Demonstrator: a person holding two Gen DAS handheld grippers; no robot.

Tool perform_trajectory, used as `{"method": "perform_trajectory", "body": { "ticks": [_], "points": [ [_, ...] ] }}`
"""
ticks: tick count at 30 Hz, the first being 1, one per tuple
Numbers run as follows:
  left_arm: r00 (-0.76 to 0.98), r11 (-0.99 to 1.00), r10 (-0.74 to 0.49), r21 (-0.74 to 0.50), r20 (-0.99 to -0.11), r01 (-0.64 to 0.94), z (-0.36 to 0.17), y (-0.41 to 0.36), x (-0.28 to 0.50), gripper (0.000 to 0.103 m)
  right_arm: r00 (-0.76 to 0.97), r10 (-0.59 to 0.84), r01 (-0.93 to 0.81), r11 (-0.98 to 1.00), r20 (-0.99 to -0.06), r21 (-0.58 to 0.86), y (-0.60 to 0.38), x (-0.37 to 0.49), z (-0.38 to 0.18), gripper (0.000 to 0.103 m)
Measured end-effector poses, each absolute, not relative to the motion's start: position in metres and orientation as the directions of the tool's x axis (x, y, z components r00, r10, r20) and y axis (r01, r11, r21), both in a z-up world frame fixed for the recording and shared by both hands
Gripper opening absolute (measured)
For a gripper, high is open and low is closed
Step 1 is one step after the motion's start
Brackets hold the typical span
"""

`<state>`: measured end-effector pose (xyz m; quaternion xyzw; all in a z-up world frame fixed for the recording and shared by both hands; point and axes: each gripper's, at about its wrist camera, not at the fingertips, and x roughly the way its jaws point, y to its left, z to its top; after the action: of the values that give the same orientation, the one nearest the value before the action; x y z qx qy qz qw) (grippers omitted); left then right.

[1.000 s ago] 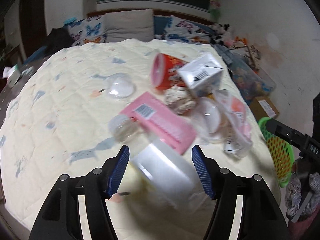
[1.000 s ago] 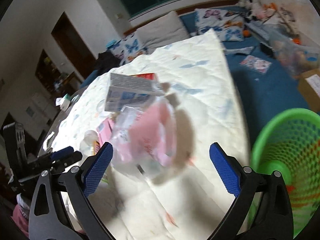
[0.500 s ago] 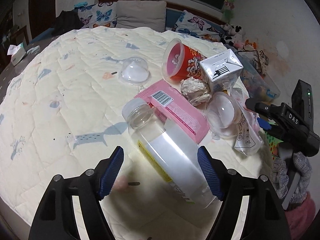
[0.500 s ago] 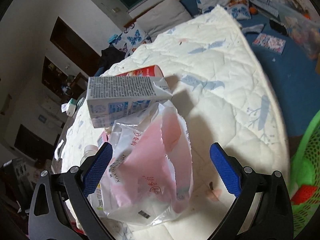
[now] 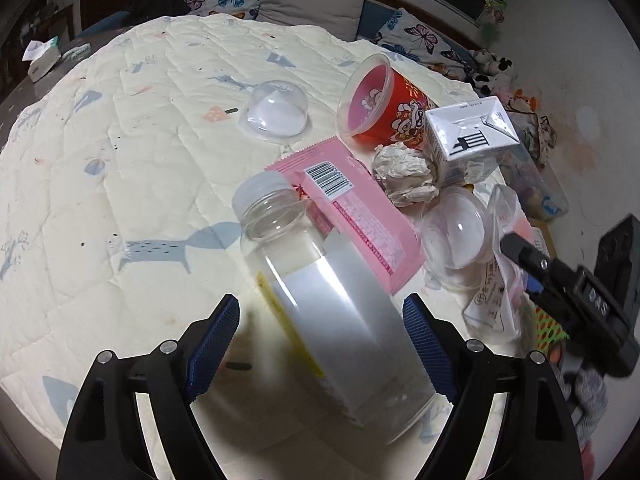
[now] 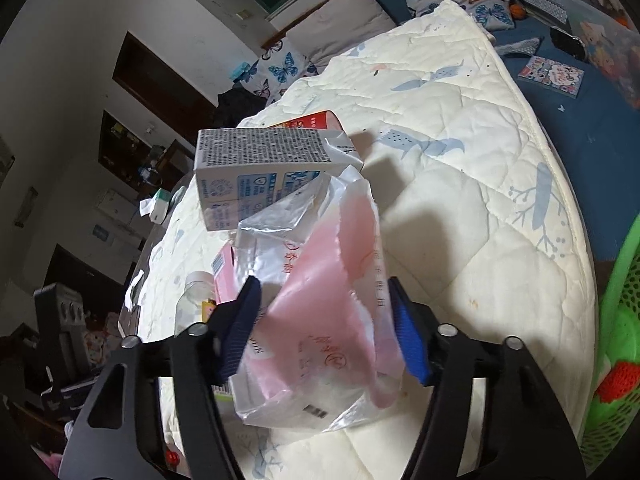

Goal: Collect trash
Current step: 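Grasp the pink plastic bag with right gripper while left gripper grasps clear bottle, then carry bag and bottle to the green basket and release both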

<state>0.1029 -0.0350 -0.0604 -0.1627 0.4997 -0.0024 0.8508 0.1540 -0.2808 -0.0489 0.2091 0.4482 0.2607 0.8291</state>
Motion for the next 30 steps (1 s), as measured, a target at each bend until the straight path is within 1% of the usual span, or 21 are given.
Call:
{"method": "perform_trajectory", "body": {
  "ticks": [1, 3, 8, 10, 11, 14, 16, 20, 23, 30],
  "points": [
    [0.499, 0.944, -0.17, -0.286, -0.85, -0.166, -0.061, -0.034, 0.105, 0.081, 0.466, 0.62, -0.247, 0.776, -0.631, 0.58, -0.282, 0.151, -0.048, 0.056],
    [0.496, 0.937, -0.167, -0.294, -0.852, -0.189, -0.063, -0.033, 0.11, 0.081, 0.474, 0.617, -0.248, 0.778, -0.629, 0.577, -0.283, 0.145, -0.045, 0.05],
    [0.488, 0.924, -0.15, -0.298, -0.86, -0.24, -0.067, -0.033, 0.121, 0.081, 0.486, 0.616, -0.249, 0.778, -0.62, 0.577, -0.288, 0.135, -0.041, 0.047],
    [0.489, 0.919, -0.143, -0.299, -0.861, -0.257, -0.068, -0.033, 0.124, 0.078, 0.49, 0.614, -0.246, 0.779, -0.62, 0.577, -0.289, 0.132, -0.041, 0.047],
    [0.488, 0.919, -0.14, -0.297, -0.861, -0.26, -0.068, -0.033, 0.127, 0.074, 0.492, 0.614, -0.246, 0.778, -0.618, 0.578, -0.29, 0.13, -0.041, 0.046],
    [0.488, 0.926, -0.117, -0.273, -0.865, -0.261, -0.068, -0.035, 0.13, 0.067, 0.503, 0.612, -0.248, 0.778, -0.61, 0.577, -0.292, 0.124, -0.037, 0.046],
    [0.49, 0.924, -0.123, -0.28, -0.863, -0.26, -0.068, -0.033, 0.129, 0.067, 0.516, 0.604, -0.249, 0.784, -0.607, 0.568, -0.294, 0.119, -0.034, 0.046],
    [0.495, 0.926, -0.138, -0.289, -0.858, -0.242, -0.068, -0.031, 0.126, 0.066, 0.537, 0.598, -0.245, 0.785, -0.595, 0.569, -0.303, 0.11, -0.028, 0.046],
    [0.498, 0.924, -0.16, -0.306, -0.852, -0.227, -0.065, -0.029, 0.12, 0.065, 0.553, 0.592, -0.238, 0.786, -0.586, 0.57, -0.312, 0.102, -0.023, 0.043],
    [0.519, 0.936, -0.212, -0.325, -0.828, -0.137, -0.051, -0.034, 0.097, 0.065, 0.589, 0.556, -0.197, 0.803, -0.586, 0.563, -0.332, 0.085, -0.02, 0.042]
  ]
}}
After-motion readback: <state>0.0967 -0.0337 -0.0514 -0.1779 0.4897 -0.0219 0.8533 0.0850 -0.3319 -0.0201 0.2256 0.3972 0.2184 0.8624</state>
